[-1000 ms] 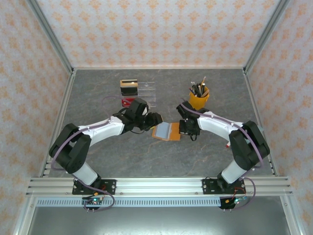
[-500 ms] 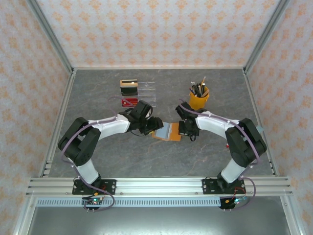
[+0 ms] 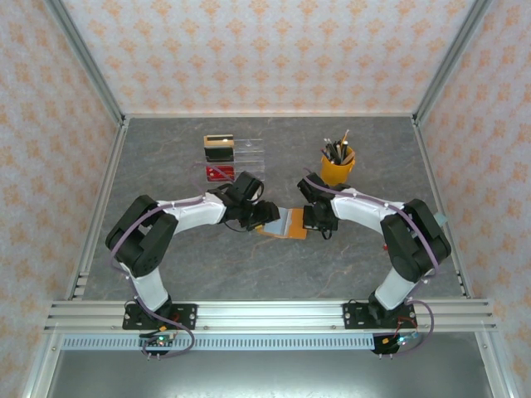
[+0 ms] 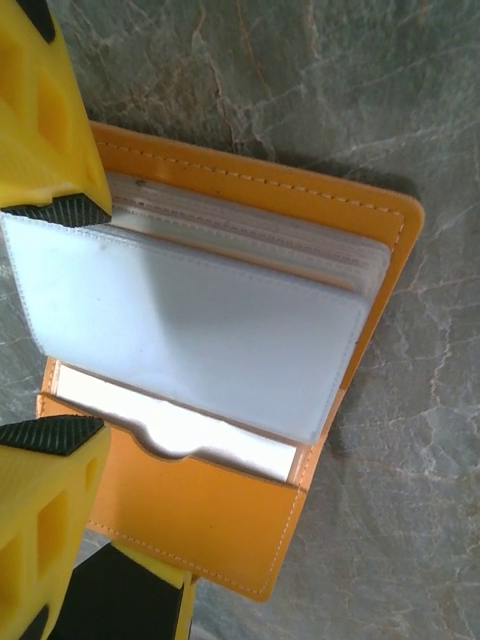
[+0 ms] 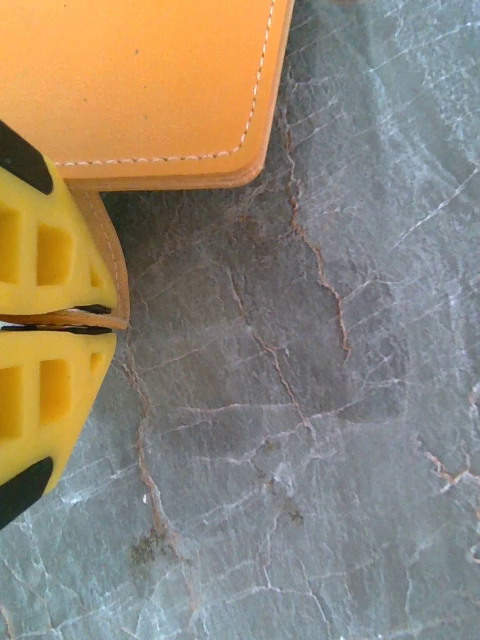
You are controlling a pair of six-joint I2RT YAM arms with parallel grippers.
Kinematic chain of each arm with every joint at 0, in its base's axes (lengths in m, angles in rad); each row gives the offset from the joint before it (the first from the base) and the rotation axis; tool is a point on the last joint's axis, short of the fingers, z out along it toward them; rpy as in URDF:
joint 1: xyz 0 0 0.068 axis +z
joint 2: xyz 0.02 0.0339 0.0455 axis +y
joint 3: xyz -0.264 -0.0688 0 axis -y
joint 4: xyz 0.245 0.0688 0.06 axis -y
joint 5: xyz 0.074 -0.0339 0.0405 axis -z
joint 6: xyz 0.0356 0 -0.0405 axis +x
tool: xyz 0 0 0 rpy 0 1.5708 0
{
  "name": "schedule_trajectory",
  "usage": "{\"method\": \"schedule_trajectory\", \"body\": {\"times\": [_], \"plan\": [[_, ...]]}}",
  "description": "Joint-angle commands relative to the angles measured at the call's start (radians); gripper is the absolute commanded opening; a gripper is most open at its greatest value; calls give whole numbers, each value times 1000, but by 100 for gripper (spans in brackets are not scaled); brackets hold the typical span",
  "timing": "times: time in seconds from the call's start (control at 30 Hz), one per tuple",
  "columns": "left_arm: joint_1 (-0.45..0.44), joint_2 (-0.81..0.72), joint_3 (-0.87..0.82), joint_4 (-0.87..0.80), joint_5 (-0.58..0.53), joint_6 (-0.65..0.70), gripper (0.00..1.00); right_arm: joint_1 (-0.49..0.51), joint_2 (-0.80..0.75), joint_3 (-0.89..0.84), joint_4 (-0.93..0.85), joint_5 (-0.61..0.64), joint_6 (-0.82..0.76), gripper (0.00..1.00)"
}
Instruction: Take the credit cards out of the card holder
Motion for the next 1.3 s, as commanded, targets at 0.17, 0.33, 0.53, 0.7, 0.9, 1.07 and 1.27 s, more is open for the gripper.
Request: {"method": "schedule_trajectory", "body": {"times": [0.17,0.33,0.53,0.7,0.9,1.07,1.27], "plan": [[-15,15,27,-65,-73,46,62,-3,18,16,6,13,-9,9],[-31,39,41,-63,-54,49,62,-4,21,17,9,11,-10,9],[-32,54,46,-22,22,45,62,-4,32,19,16,0,-12,9],[-34,64,46,26,79,36,61,-5,38,20,25,-12,-12,9],[-41,95,59,68,133,17,61,-6,37,22,35,-28,-12,9],[-51,109,84,45,125,22,57,-15,25,16,45,-56,-10,9],[-51,107,78,-1,65,25,41,-32,-30,20,40,-62,-10,13]]}}
